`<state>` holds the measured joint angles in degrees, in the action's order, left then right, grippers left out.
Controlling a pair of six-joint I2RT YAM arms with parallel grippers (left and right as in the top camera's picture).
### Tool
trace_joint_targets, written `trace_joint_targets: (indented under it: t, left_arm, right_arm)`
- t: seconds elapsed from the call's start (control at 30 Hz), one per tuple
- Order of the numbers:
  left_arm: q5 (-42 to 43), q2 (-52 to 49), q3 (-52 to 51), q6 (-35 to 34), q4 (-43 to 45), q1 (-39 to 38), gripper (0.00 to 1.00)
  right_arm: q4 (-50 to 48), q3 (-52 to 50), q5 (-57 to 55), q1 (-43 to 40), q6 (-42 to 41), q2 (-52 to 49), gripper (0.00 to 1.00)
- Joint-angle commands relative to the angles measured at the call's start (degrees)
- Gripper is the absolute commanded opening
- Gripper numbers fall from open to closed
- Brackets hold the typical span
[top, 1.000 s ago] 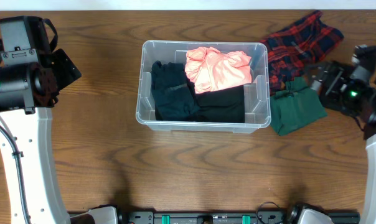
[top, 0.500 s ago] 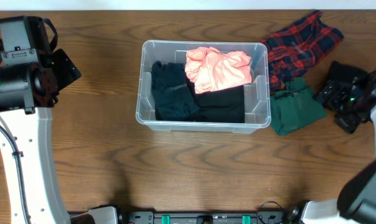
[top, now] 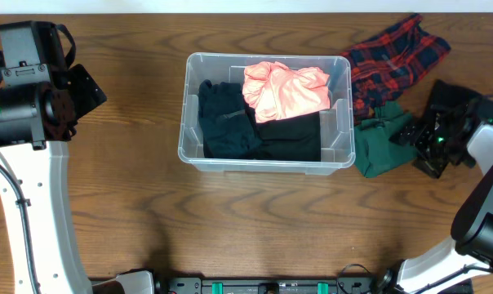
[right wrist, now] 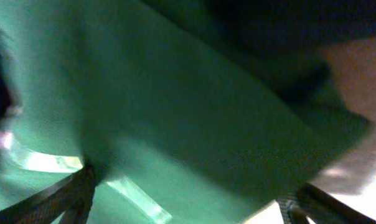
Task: Pack container
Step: 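Reach the right gripper to the green cloth and grasp it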
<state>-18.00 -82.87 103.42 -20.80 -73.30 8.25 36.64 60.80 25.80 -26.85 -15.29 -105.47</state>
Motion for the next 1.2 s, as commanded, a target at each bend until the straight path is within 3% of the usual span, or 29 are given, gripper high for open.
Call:
trace_joint_targets:
  t: [0.0, 0.13, 0.27, 0.4, 0.6, 0.8, 1.07, 1.17]
  left_arm:
    - [-0.7, 0.2, -0.2, -0.3, -0.2, 0.3, 0.98]
    - [-0.7, 0.2, -0.2, -0.3, -0.2, 0.3, 0.98]
    - [-0.7, 0.2, -0.2, -0.3, -0.2, 0.3, 0.98]
    - [-0.7, 0.2, -0.2, -0.3, -0.2, 0.3, 0.98]
    - [-0.7, 0.2, -0.2, -0.3, -0.2, 0.3, 0.98]
    - [-0.7, 0.2, -0.2, -0.3, -0.2, 0.3, 0.98]
    - [-0.7, 0.2, -0.2, -0.3, -0.2, 0.3, 0.98]
    - [-0.7, 0.2, -0.2, -0.3, -0.2, 0.3, 0.98]
  right_arm:
    - [-4.9, -6.2, 0.2, -0.1, -1.9, -1.4, 0.85]
    - [-8.6, -9.0, 0.2, -0.1, -1.8, -1.4, 0.62]
    - [-8.7, -8.9, 1.0, -0.1, -1.4, -0.9, 0.33]
    - [-7.8, -8.0, 6.1, 0.0, -0.3, 2.1, 0.23]
    - [-2.1, -3.1, 9.9, 2.6, 0.1, 17.0, 0.22]
    - [-1.0, 5.4, 9.8, 11.1, 0.0, 32.7, 0.22]
    - [-7.7, 9.3, 8.2, 25.2, -4.5, 37.1, 0.24]
    - [-4.0, 9.3, 3.5, 25.6, -4.4, 36.4, 0.36]
